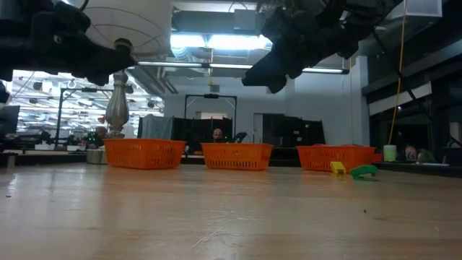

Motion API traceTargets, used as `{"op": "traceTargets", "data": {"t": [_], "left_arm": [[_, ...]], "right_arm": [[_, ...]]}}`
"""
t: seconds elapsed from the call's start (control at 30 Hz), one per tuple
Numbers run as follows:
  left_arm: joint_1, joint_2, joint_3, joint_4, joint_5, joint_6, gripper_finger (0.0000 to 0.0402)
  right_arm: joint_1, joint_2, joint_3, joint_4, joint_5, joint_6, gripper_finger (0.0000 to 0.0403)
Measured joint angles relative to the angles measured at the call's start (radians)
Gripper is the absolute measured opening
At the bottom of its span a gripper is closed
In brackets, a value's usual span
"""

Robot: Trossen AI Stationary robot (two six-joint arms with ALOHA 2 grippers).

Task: Pick and place Stapler, Stapler remover, tape
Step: Put the yellow stapler into the middle orange bin

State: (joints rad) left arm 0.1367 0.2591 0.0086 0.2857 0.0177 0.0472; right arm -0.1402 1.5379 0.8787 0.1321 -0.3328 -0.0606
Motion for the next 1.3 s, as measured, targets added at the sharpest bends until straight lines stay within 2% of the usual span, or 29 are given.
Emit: {"op": "traceTargets", "data": {"t": [0.1,0.27,0.57,0.97,1.2,1.3], "left_arm": [[-0.035,-0.009,0.000,-0.001,-0.017,0.009,0.0078],[-0.109,-0.042,0.005,-0.063,-0.181,-0.001,0.0081],[-0.193,-0.131,0.021,-0.210,-0.299,0.025,0.0078],[-0.200,-0.171,0.000,-0.216,-0.177,0.095,0.0079],[-0.201,-0.149,0.000,-0.248,-0.177,0.109,0.0079],[-0.201,-0.120,0.000,-0.248,-0.178,0.114,0.0081]], "right_arm": [[0.000,0.000,0.000,-0.016,0.000,0.031,0.0145],[-0.001,0.000,0.000,-0.062,0.000,0.031,0.0145],[-0.021,0.000,0.000,-0.068,0.045,0.027,0.0145],[-0.035,0.001,0.000,-0.110,0.060,0.057,0.0145],[-0.035,0.001,0.000,-0.135,0.056,0.132,0.0145],[-0.035,0.001,0.000,-0.184,-0.004,0.177,0.0145]]}}
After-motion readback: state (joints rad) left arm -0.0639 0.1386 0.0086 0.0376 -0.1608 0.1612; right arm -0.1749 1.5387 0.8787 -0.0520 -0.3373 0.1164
